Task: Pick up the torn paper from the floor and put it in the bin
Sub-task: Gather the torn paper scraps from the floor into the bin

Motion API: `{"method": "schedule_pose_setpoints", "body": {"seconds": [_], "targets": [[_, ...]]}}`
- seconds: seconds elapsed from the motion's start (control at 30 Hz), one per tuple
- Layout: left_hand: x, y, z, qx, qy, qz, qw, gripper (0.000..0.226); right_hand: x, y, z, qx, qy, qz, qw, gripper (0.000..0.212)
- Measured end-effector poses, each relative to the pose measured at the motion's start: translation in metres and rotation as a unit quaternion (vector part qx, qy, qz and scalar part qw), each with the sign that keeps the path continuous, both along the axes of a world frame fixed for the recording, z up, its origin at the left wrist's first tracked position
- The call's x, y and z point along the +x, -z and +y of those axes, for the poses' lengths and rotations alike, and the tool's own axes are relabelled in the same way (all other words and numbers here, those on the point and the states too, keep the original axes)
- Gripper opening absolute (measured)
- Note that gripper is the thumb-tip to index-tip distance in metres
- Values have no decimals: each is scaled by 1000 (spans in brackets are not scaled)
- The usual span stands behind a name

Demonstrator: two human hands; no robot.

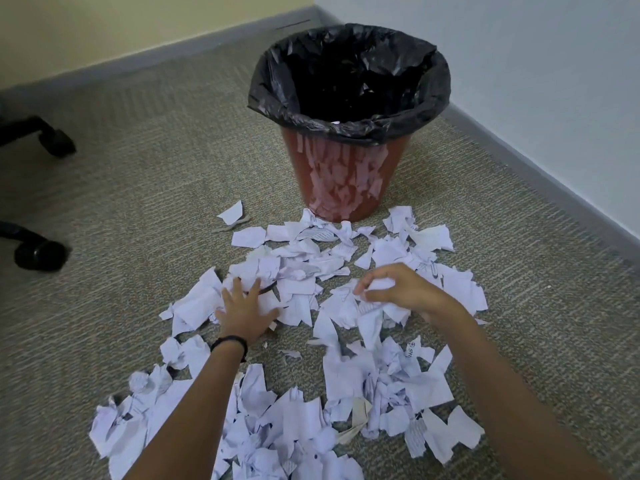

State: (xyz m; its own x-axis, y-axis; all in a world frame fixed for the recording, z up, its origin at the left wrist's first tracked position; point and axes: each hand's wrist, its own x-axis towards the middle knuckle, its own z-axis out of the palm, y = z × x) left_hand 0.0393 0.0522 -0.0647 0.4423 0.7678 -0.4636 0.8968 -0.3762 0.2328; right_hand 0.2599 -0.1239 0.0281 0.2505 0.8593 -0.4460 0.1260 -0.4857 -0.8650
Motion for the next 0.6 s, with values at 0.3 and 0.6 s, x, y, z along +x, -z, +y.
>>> {"method": "schedule_pose_setpoints", "body": {"seconds": [0.3,0.6], "targets": [[-7,0,-15,59,86,5,995,53,13,-122,48,183,115,132,967,15],[-15,9,-16,86,150,29,984,52,42,-156,115,318,283,309,850,11]]}}
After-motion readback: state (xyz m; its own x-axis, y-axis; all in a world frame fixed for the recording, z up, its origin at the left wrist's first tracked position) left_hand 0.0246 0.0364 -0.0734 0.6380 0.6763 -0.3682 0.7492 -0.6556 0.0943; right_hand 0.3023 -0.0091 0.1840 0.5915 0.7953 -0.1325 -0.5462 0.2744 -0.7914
